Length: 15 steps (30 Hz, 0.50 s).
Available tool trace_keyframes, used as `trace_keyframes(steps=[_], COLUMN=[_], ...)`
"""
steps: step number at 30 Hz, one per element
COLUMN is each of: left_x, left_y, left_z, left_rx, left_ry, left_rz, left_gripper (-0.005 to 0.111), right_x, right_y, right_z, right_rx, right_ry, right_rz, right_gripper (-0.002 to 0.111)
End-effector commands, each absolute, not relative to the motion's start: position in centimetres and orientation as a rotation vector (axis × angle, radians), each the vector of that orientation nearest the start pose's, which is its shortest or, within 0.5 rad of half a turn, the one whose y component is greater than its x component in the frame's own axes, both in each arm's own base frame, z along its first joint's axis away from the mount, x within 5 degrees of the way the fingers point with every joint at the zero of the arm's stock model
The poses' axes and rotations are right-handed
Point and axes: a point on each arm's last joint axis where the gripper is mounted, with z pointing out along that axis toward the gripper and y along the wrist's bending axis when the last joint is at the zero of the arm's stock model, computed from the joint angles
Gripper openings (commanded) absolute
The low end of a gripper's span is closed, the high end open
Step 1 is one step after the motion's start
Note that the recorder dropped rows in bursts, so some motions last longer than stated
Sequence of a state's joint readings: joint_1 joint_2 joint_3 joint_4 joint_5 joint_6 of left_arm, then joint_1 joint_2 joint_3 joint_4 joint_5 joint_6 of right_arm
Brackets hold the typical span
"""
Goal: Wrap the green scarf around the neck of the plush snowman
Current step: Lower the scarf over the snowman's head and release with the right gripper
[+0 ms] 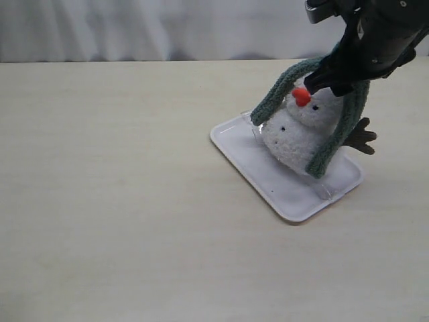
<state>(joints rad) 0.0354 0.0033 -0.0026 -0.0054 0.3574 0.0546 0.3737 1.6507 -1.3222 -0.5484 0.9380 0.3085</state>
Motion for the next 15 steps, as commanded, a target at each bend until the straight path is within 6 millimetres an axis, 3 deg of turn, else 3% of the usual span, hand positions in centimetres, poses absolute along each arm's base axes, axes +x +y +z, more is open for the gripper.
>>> trace_keyframes(steps=[1, 15], left_x=[5.34, 5.34], left_y=[0.14, 0.14], left_z=[18.18, 18.2], left_rx=[0.017, 0.017], left_ry=[1.832, 1.829], left_rz=[0.052, 0.052], left_gripper=[0.0, 0.0], right_x=[33.58, 32.84], right_y=[8.95, 8.0], right_z=[29.03, 28.75], right_rx=[-0.374, -0.329], right_ry=[2.568, 2.668], right_rz=[-0.451, -0.527], right_gripper=[0.064, 0.064])
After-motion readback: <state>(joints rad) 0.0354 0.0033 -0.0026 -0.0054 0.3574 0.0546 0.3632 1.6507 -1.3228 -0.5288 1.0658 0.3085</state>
